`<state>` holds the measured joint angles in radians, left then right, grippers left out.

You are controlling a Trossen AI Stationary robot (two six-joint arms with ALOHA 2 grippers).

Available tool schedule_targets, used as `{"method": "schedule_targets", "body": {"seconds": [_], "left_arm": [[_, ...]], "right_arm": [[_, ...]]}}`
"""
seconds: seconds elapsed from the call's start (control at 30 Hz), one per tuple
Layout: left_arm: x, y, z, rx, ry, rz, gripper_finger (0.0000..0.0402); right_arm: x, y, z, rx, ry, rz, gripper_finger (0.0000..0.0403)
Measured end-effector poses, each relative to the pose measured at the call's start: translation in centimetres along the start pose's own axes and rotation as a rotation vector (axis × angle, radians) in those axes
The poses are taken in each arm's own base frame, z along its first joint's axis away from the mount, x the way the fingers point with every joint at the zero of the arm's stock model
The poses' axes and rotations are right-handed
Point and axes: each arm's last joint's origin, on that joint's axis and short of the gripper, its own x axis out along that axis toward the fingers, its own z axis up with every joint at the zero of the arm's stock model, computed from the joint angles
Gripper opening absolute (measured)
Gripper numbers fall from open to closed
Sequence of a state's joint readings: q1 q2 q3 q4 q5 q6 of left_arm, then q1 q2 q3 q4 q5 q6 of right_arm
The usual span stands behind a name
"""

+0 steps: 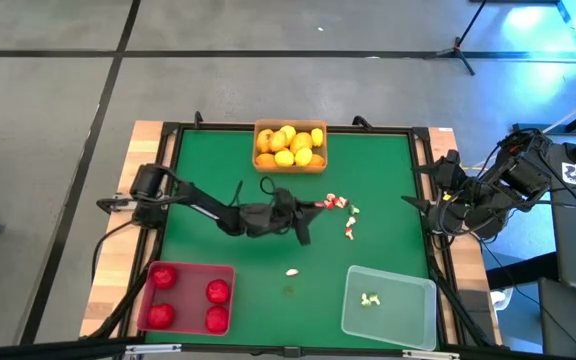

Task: Sort produce into baskets
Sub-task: Put the red mushroom into the transparent bin

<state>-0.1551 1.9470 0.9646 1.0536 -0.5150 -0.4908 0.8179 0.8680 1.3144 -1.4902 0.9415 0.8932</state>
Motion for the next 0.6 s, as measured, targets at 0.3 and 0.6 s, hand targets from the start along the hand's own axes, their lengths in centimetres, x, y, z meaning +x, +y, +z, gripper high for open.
{"method": "schedule_targets", "body": {"seconds": [0.3,0.6], "left_arm": [[2.8,-8.7,2.6,0.227,0.205,-0.206,0.0060],[5.3,-11.8,2.1,0.253,0.233,-0.285,0.0060]], "right_arm": [[0.0,0.1,0.0,0.006,0.006,0.009,0.0374],[0.0,0.2,-0.1,0.031,0.035,0.031,0.0374]]}}
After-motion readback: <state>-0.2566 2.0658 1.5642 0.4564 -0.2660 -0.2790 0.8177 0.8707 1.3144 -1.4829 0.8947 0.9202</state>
